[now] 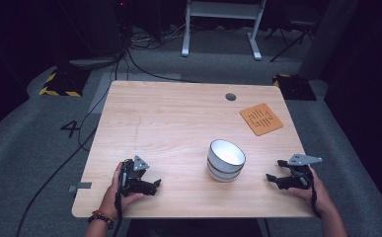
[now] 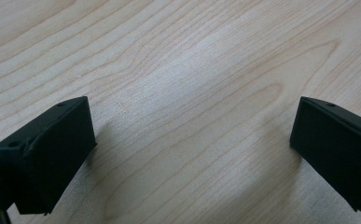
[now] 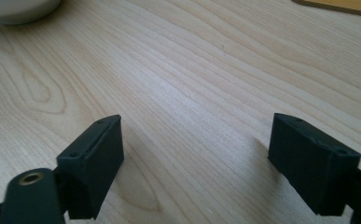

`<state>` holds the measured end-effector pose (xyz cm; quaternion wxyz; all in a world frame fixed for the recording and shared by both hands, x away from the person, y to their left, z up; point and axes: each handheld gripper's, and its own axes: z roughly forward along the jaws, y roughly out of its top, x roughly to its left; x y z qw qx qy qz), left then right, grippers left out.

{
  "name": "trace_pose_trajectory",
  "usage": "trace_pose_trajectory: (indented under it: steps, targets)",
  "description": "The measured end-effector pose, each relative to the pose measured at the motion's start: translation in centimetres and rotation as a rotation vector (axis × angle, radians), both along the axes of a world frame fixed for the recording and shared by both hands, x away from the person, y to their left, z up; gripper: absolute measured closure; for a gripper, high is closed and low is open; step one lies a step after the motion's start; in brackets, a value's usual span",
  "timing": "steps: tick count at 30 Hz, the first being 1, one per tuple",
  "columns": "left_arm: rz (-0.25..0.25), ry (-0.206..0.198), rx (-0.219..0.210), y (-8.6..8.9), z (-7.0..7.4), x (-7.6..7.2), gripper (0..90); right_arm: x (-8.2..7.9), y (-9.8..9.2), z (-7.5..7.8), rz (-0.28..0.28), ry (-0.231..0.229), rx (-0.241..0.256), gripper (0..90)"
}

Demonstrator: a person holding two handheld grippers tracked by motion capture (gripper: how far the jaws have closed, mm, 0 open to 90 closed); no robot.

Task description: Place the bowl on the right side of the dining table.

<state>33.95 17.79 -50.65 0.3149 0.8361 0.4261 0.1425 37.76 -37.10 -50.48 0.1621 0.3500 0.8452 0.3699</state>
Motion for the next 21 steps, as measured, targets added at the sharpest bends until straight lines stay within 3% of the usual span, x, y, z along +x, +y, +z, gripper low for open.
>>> trace_pose_trajectory:
  steps: [11,19,21]
  targets:
    - [0.000,-0.001,0.001,0.0,0.0,0.0,0.1,0.2,-0.2,0.1,-0.010,0.008,0.000,18.0]
    - [-0.002,-0.001,0.001,0.0,0.0,0.0,0.1,-0.2,0.1,1.9,0.042,-0.001,0.090,18.2]
    - [0.000,0.000,0.000,0.0,0.0,0.0,0.1,-0.5,0.6,2.7,0.084,-0.001,0.116,21.1]
